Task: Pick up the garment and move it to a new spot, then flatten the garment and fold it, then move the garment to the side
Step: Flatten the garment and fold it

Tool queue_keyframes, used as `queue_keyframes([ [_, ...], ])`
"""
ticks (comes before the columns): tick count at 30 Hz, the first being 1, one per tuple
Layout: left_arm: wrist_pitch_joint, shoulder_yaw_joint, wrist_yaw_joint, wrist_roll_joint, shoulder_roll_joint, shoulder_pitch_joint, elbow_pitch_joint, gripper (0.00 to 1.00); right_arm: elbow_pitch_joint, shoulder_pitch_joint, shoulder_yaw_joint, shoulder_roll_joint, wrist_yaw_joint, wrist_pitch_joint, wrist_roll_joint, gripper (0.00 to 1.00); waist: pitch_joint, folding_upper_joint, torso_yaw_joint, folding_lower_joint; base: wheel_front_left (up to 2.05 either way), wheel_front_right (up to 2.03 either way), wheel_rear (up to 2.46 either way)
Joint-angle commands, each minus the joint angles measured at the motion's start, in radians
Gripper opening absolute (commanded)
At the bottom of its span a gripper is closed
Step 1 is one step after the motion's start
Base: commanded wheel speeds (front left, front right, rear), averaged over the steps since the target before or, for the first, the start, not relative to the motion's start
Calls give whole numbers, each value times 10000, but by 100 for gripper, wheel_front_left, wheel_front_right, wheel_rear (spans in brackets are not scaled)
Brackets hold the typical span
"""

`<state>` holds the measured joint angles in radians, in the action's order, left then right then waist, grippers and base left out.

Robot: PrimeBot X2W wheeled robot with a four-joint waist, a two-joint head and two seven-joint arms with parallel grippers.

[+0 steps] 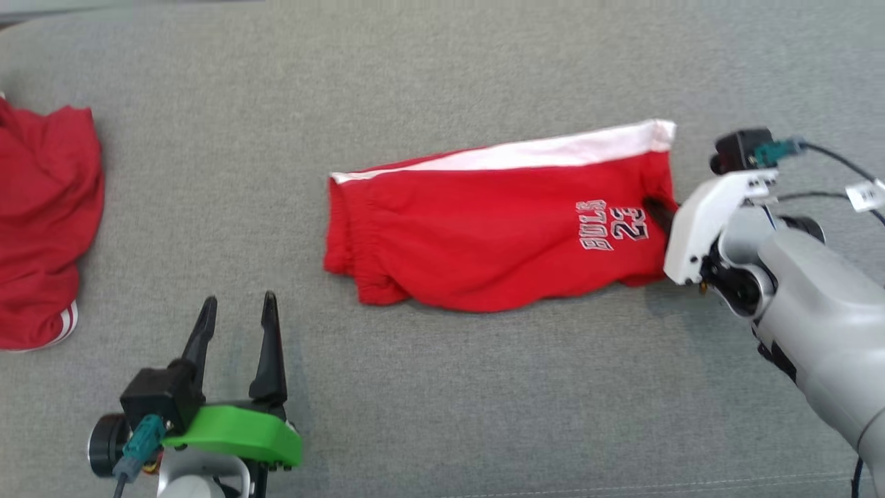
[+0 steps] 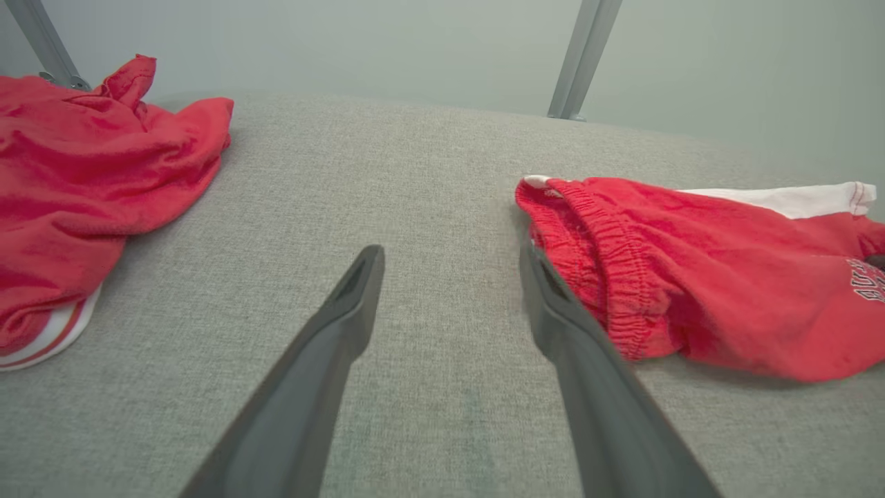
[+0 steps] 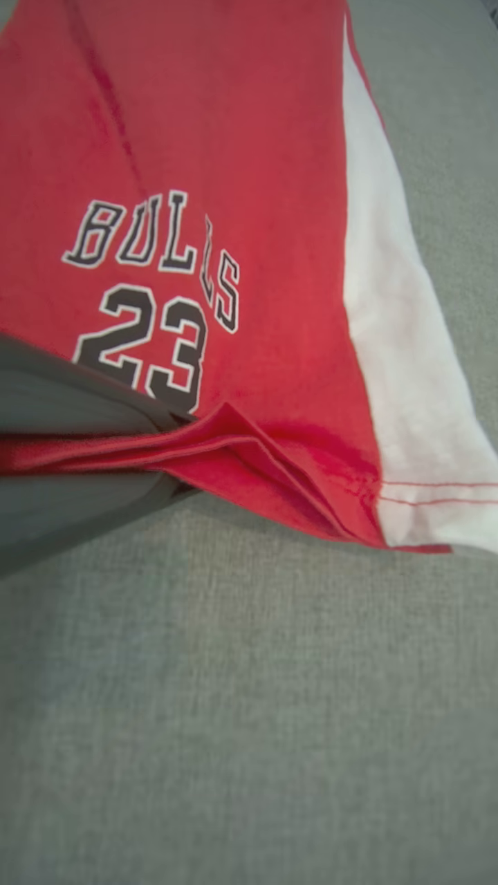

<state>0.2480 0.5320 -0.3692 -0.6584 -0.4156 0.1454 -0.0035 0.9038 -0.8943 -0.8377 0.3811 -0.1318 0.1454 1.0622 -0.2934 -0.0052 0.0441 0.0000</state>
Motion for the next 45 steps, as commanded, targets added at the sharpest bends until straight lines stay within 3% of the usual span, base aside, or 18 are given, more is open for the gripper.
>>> queue_keyframes([
  [1, 81, -43, 68, -20, 10, -218, 61, 100, 320, 316, 143, -32, 21, -137, 62, 0, 545, 52, -479, 0, 0, 0, 0],
  [9, 162, 176, 529, 300, 215, -531, 251, 100, 2044, 778, 768, -619, 21, -1049, -124, 1, 785, 52, -455, 0, 0, 0, 0],
  [10, 171, 190, 585, 345, 248, -528, 263, 100, 2206, 755, 784, -679, 21, -1219, -217, 38, 786, 52, -438, 0, 0, 0, 0],
  [11, 178, 177, 667, 375, 286, -534, 271, 100, 2368, 708, 799, -729, 21, -1386, -297, 100, 770, 52, -429, 0, 0, 0, 0],
  [20, 180, -425, 1375, 1216, 656, -742, 54, 100, 3102, 491, 873, -988, 20, -2911, -787, 100, 812, 52, -588, 0, 0, 0, 0],
  [26, 181, -1078, 1865, 1972, 1076, -1075, -48, 100, 3177, 486, 846, -928, 20, -3255, -975, 100, 801, 52, -754, 0, 0, 0, 0],
  [32, 174, -1467, 2288, 2559, 1539, -1097, 38, 100, 3231, 156, 1115, -1086, 20, -2919, -687, 100, 547, 52, -659, 0, 0, 0, 0],
  [38, 175, -1686, 2668, 2935, 1913, -890, 318, 100, 3397, 134, 1301, -1414, 15, -1858, -324, 100, 390, 52, -425, 0, 0, 0, 0],
  [39, 175, -1731, 2723, 2995, 1968, -874, 364, 100, 3416, 167, 1306, -1441, 11, -1773, -295, 74, 394, 52, -396, 0, 0, 0, 0],
  [40, 175, -1785, 2769, 3045, 2026, -870, 393, 100, 3427, 201, 1312, -1449, 11, -1756, -274, 9, 407, 52, -376, 0, 0, 0, 0],
  [41, 175, -1837, 2811, 3085, 2078, -891, 434, 100, 3400, 269, 1288, -1470, 11, -1707, -267, 0, 437, 52, -368, 0, 0, 0, 0],
  [45, 175, -2042, 2988, 3251, 2241, -1137, 582, 100, 3142, 361, 1454, -1215, 15, -1765, -70, 0, 635, 52, -417, 0, 0, 0, 0],
])
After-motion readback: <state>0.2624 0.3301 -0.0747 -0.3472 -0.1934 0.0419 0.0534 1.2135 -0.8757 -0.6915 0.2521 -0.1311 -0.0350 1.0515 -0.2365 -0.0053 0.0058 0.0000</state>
